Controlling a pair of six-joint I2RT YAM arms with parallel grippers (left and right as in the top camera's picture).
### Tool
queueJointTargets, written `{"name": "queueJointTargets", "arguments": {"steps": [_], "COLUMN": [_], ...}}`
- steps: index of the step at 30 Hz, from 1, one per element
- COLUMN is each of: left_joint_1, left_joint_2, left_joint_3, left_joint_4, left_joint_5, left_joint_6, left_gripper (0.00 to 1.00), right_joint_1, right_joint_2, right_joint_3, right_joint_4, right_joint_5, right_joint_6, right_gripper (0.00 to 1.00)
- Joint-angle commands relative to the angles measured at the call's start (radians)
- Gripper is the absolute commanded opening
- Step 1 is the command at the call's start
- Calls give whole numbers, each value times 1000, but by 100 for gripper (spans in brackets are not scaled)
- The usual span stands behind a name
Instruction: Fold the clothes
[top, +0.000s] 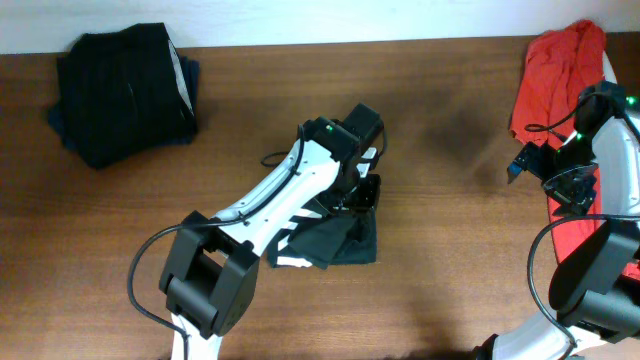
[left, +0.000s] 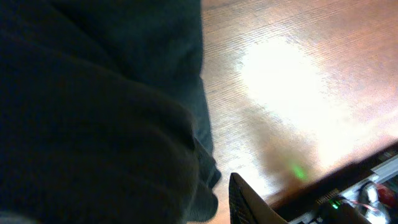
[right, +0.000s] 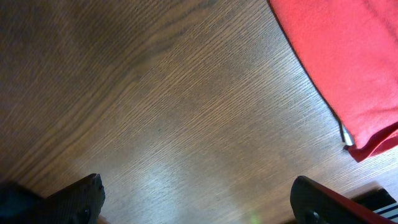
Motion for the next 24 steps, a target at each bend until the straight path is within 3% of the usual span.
{"name": "queueJointTargets", "arguments": {"steps": [1,5,7,8,9,10,11,13,15,17,21,24], "left_joint_1": [-2,-28,-2,37,77,137,250,294,293,293,299,299], "left_joint_2": [3,3,3,3,3,4,4,4,4,4,4,4], "left_joint_3": [85,349,427,440,440,440,418,330,248,140,-10,-92], "left_joint_4": [-48,-261,-385,-443,-472,-513,-549,-534,-487,-386,-196,-114], "left_joint_5": [66,29,-172,-258,-256,-242,-169,-110,-109,-85,52,101], "left_joint_6": [39,164,68,-8,-18,-17,27,69,70,70,94,99], "left_gripper": [32,37,40,52,77,93,99,99,97,78,59,29], "right_joint_1": [2,2,2,2,2,2,2,2,2,2,2,2], "right_joint_2": [-6,-6,-6,-6,-6,-6,-6,-6,-6,-6,-6,-6], "right_joint_3": [8,8,8,8,8,8,8,8,8,8,8,8], "right_joint_4": [-3,-3,-3,-3,-3,-3,-3,-3,-3,-3,-3,-3], "right_joint_5": [2,2,2,2,2,2,2,2,2,2,2,2], "right_joint_6": [-6,-6,-6,-6,-6,-6,-6,-6,-6,-6,-6,-5], "right_gripper": [99,99,99,99,99,99,99,99,99,99,99,99]}}
